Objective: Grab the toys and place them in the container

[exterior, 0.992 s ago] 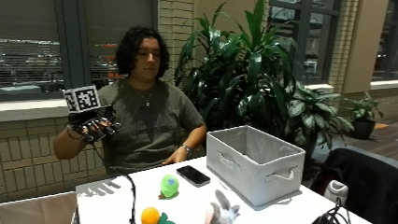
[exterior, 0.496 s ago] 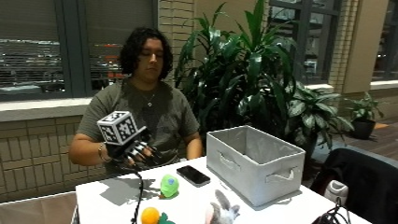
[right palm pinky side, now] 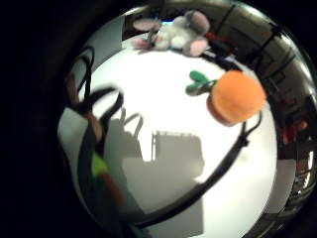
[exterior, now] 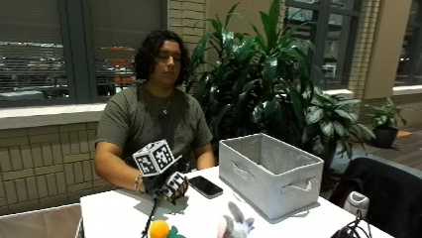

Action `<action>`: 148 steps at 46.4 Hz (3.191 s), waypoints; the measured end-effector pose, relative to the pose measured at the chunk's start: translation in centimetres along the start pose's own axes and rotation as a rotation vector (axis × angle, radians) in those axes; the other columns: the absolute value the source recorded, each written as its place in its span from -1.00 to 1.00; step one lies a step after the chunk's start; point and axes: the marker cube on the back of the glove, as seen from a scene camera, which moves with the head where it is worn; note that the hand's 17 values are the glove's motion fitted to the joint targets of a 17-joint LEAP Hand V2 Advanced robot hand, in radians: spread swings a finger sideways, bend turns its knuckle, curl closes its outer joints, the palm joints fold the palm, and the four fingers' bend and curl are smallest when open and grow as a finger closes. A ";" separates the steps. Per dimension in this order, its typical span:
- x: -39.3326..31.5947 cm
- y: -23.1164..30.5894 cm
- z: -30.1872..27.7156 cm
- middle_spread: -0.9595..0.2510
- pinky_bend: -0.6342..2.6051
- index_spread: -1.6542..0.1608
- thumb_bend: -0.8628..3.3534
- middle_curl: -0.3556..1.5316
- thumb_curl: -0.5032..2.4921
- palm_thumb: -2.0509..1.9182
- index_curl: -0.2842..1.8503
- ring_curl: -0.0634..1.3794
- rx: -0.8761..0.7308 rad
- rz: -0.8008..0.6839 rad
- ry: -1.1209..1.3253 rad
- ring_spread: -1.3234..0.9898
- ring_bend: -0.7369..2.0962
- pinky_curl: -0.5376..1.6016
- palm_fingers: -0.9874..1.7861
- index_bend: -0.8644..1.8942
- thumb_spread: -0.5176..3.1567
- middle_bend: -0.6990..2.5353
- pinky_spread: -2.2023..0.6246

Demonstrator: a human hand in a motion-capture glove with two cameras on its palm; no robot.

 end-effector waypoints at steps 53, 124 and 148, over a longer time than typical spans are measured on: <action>4.0 -5.4 -8.2 0.03 0.05 0.40 -0.59 0.04 -0.41 0.04 -0.36 -0.23 -0.276 0.317 0.153 -0.19 0.50 -0.10 0.21 -0.30 -0.01 0.01 0.30; -7.9 -19.3 -10.3 -0.20 0.26 0.39 -0.63 0.54 -0.50 0.00 -0.30 0.31 -0.019 0.101 0.002 -0.31 0.60 0.20 -0.07 -0.07 -0.17 0.17 0.24; 8.3 -20.7 7.4 0.22 0.05 0.37 -0.62 0.07 -0.49 0.00 -0.25 -0.32 -0.260 0.196 0.322 -0.06 -0.29 -0.05 -0.44 0.05 -0.22 -0.39 0.51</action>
